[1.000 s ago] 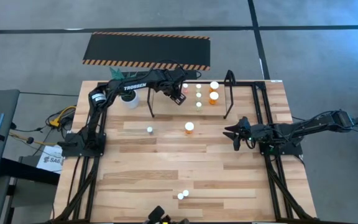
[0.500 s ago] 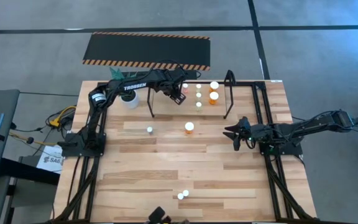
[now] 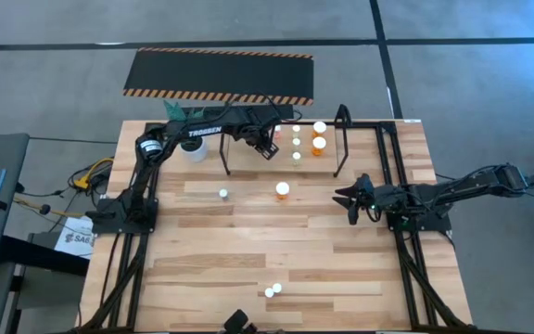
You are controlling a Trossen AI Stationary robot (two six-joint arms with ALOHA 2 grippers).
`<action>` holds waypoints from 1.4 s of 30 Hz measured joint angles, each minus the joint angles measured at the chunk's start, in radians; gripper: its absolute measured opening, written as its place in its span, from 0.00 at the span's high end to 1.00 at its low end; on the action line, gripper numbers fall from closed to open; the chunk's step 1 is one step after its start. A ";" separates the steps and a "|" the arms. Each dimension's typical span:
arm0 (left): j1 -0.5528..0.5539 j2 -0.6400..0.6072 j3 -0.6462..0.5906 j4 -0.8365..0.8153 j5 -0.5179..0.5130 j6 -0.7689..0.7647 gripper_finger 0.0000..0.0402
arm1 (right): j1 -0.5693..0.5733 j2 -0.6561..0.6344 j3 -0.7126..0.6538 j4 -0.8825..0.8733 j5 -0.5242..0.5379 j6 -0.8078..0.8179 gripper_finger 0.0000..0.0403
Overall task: Pick and place medicine bottles onto shelf by color
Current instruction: Put the blue pill bottle on the shelf
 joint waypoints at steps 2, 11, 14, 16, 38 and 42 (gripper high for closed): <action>-0.001 0.017 0.001 0.015 -0.004 0.002 0.69 | 0.000 0.000 0.000 0.000 0.000 0.000 0.60; -0.002 0.029 0.001 0.008 0.002 0.002 0.69 | 0.000 0.000 0.000 0.000 0.000 0.000 0.60; -0.001 0.029 0.001 0.008 0.002 -0.001 0.69 | 0.000 0.000 0.000 0.000 0.000 0.000 0.60; -0.001 0.029 0.001 0.009 0.001 -0.004 0.69 | 0.000 0.000 0.000 0.000 0.000 0.000 0.60; 0.002 0.026 0.001 -0.002 0.020 -0.046 0.36 | 0.000 0.000 0.000 0.000 0.000 0.000 0.60; 0.002 0.012 0.001 -0.024 0.010 -0.054 0.28 | 0.000 0.000 0.000 0.000 0.000 0.000 0.60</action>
